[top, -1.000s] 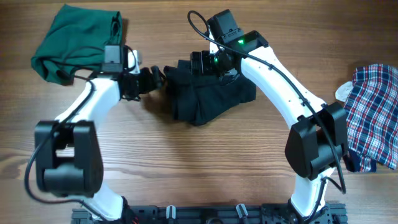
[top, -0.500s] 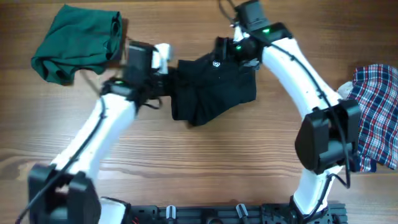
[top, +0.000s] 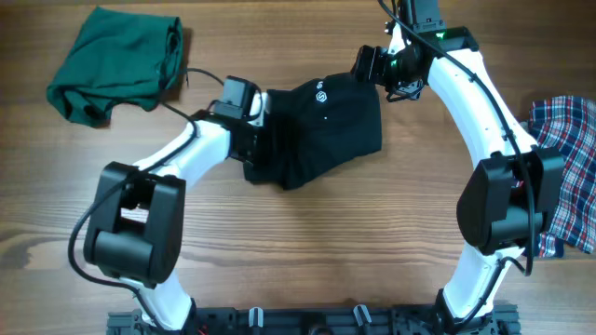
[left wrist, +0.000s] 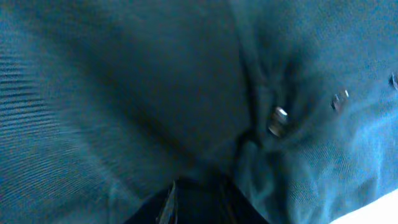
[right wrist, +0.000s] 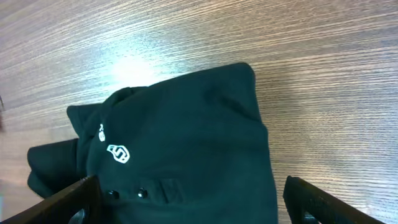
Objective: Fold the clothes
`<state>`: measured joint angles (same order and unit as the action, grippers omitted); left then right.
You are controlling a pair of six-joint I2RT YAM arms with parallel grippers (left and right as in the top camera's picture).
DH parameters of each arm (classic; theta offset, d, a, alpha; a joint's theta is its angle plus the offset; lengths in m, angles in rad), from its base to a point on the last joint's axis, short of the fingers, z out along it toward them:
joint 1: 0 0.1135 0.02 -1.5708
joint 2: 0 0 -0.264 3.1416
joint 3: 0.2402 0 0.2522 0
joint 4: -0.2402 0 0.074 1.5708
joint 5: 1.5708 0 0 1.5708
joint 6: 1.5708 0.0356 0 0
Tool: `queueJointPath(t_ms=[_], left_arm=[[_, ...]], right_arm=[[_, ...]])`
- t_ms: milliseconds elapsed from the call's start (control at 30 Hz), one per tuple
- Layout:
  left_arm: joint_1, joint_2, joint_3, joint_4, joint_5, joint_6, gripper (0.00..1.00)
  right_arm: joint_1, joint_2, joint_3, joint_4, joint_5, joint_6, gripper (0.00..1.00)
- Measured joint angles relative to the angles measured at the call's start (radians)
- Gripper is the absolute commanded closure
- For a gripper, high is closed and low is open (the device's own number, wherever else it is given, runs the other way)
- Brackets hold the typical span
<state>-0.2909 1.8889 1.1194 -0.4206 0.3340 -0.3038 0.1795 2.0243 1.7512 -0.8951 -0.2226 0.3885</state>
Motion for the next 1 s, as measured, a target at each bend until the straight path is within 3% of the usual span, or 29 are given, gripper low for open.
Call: queueJointPath(t_ms=[233, 333, 500, 633, 800, 1000], left_arm=[[0.122, -0.012, 0.000, -0.005, -0.010, 0.034, 0.75], [0.121, -0.088, 0.000, -0.005, -0.003, 0.040, 0.67], [0.121, -0.204, 0.001, -0.019, -0.031, 0.050, 0.43], [0.148, -0.203, 0.002, -0.063, -0.064, 0.048, 0.33], [0.217, -0.190, 0.002, -0.066, -0.069, 0.048, 0.28], [0.261, -0.052, 0.002, -0.041, 0.058, 0.068, 0.21]], right_arm=[[0.000, 0.000, 0.000, -0.010, -0.005, -0.008, 0.00], [0.000, 0.000, 0.000, -0.025, -0.006, -0.012, 0.00], [-0.002, 0.000, 0.000, -0.079, 0.022, -0.050, 0.00], [-0.032, 0.000, 0.000, -0.107, 0.041, -0.126, 0.00], [-0.077, 0.000, 0.000, -0.101, 0.026, -0.233, 0.00], [-0.106, 0.050, -0.018, -0.055, -0.077, -0.340, 0.00]])
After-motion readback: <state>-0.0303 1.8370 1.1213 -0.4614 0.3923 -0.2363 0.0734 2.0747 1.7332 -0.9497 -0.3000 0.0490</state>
